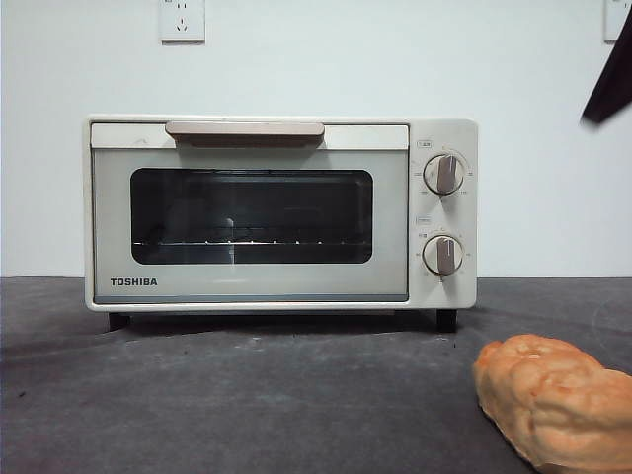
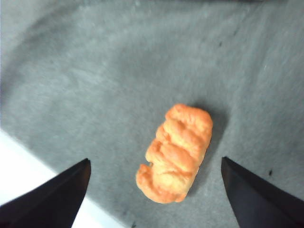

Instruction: The left arm flap open the oven, the right arm pick bread and place it into oven, the left arm flap close the oven

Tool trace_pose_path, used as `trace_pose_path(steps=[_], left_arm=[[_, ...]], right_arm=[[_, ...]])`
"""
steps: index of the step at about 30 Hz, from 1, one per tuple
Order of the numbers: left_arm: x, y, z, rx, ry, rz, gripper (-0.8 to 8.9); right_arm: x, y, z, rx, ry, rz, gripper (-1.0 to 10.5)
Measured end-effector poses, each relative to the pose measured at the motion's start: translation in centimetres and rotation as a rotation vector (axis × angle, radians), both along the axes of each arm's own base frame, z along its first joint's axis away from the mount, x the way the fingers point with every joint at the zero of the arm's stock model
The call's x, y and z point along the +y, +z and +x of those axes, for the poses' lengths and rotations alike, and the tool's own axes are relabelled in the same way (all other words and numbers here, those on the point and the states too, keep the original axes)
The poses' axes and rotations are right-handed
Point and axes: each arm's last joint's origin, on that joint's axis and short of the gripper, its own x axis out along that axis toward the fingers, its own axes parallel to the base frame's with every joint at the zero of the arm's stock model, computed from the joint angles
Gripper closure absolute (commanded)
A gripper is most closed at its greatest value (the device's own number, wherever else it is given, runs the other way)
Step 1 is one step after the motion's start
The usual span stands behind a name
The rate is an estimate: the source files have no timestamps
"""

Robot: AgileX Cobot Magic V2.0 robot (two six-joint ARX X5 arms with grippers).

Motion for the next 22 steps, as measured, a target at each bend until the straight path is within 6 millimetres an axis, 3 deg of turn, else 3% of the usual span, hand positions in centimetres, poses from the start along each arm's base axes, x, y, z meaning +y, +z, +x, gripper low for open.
trace_pose_path(steps=[5,22], left_arm=[[0.0,0.0,0.0,0.000,0.000,0.000,7.97],[0.0,0.0,0.0,0.000,0.000,0.000,7.97]], right_arm=[[1.8,-2.6,0.3,0.030,-0.031,-0.067,5.1],[7.4,-6.6,2.4,0.028,-0.093,-0.276,5.1]])
